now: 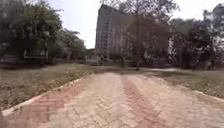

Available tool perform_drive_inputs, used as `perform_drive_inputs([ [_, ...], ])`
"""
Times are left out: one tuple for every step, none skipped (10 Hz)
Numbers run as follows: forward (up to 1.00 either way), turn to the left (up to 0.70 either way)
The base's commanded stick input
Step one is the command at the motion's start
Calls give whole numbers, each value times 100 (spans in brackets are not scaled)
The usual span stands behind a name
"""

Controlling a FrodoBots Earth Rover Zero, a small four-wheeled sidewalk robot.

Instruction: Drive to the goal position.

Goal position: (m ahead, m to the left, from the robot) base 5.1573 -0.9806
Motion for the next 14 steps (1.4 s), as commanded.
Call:
perform_drive_inputs([
  [70,0],
  [70,0],
  [70,0],
  [70,0],
  [70,0],
  [70,0],
  [70,0],
  [70,0],
  [70,0],
  [70,-35],
  [70,-35],
  [70,0],
  [70,0],
  [70,0],
])
